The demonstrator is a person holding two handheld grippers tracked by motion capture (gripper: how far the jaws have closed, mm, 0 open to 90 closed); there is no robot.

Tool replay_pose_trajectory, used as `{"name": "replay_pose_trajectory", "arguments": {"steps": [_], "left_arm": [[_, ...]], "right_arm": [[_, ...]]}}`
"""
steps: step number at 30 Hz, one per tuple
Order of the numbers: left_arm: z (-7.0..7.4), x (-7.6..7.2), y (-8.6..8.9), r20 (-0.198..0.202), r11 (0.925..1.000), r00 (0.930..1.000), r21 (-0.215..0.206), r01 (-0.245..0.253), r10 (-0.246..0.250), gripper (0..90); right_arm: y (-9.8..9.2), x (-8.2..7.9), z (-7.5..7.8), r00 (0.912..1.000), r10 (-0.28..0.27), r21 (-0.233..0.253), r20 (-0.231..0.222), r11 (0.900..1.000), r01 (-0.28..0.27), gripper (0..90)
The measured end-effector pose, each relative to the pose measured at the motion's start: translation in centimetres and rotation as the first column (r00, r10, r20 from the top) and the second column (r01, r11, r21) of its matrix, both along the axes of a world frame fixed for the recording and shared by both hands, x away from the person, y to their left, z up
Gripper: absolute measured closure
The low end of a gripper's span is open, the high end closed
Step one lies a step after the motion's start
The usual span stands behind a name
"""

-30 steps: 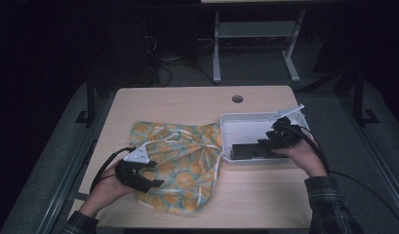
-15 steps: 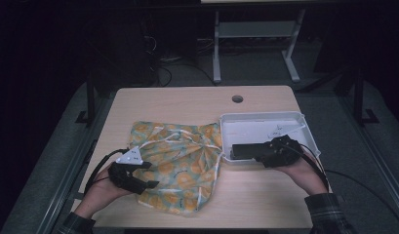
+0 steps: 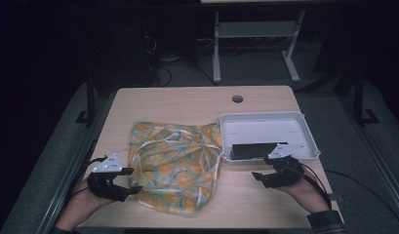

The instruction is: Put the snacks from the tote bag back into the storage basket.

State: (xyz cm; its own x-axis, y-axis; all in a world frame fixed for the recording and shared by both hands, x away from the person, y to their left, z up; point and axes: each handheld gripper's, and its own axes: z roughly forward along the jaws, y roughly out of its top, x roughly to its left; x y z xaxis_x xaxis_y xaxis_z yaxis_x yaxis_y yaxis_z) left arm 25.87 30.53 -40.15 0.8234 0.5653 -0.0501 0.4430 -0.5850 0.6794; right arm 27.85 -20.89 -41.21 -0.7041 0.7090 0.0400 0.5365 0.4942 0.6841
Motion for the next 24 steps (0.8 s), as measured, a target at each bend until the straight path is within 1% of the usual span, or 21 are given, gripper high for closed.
{"name": "replay_pose_trajectory", "arguments": {"steps": [2,4,5,7,8,9,10,12,13,15,18,22,24], "left_arm": [[-0.1,-0.3,0.9,0.001,0.9998,0.9998,0.006,-0.019,0.019,27.1],[-0.3,-0.5,1.6,0.0,0.9991,0.9992,0.015,-0.041,0.041,27.1],[-0.4,-0.7,2.0,-0.001,0.9983,0.9986,0.027,-0.052,0.052,27.1],[-0.6,-0.9,2.9,-0.001,0.9966,0.9971,0.03,-0.076,0.076,27.1],[-0.8,-1.1,3.2,0.001,0.9953,0.9956,0.026,-0.093,0.093,27.1],[-0.9,-1.2,3.6,0.0,0.9941,0.9946,0.033,-0.103,0.104,27.1],[-1.1,-1.3,4.0,0.001,0.9928,0.9937,0.042,-0.112,0.112,27.0],[-1.6,-1.4,4.6,-0.003,0.991,0.9925,0.055,-0.122,0.122,27.1],[-1.8,-1.5,4.8,-0.011,0.99,0.9915,0.056,-0.129,0.13,27.0],[-2.1,-1.6,5.1,-0.017,0.9893,0.9913,0.068,-0.129,0.131,27.0],[-2.2,-1.5,5.2,-0.022,0.989,0.991,0.07,-0.13,0.132,27.0],[-2.3,-1.4,5.1,-0.02,0.9893,0.9916,0.074,-0.126,0.128,27.0],[-2.4,-1.4,5.1,-0.026,0.9891,0.9914,0.076,-0.126,0.128,27.1]], "right_arm": [[0.0,-0.5,-0.3,1.0,0.007,-0.005,0.005,1.0,-0.007,30.4],[-0.1,-0.8,-0.5,1.0,0.003,-0.007,-0.001,1.0,-0.003,30.2],[-0.1,-1.0,-0.7,1.0,0.004,-0.007,0.0,1.0,-0.004,29.9],[-0.2,-1.3,-0.9,1.0,0.002,-0.017,-0.007,1.0,-0.002,29.8],[-0.2,-1.4,-1.0,1.0,0.001,-0.018,-0.006,1.0,-0.001,29.7],[-0.3,-1.5,-1.1,0.9999,-0.001,-0.02,-0.014,1.0,0.001,29.7],[-0.4,-1.6,-1.2,0.9999,-0.002,-0.02,-0.012,1.0,0.002,29.7],[-0.5,-1.7,-1.5,0.9997,-0.007,-0.025,-0.024,1.0,0.007,30.0],[-0.6,-1.8,-1.6,0.9997,-0.005,-0.03,-0.023,1.0,0.004,30.0],[-0.6,-2.0,-1.8,0.9993,-0.012,-0.037,-0.036,0.999,0.01,30.0],[-0.5,-2.0,-1.9,0.9996,-0.001,-0.047,-0.027,0.999,-0.001,30.0],[-0.4,-2.1,-2.0,0.9993,0.003,-0.049,-0.038,0.999,-0.005,30.0],[-0.3,-2.1,-2.0,0.9993,0.008,-0.054,-0.037,0.999,-0.01,30.0]]}}
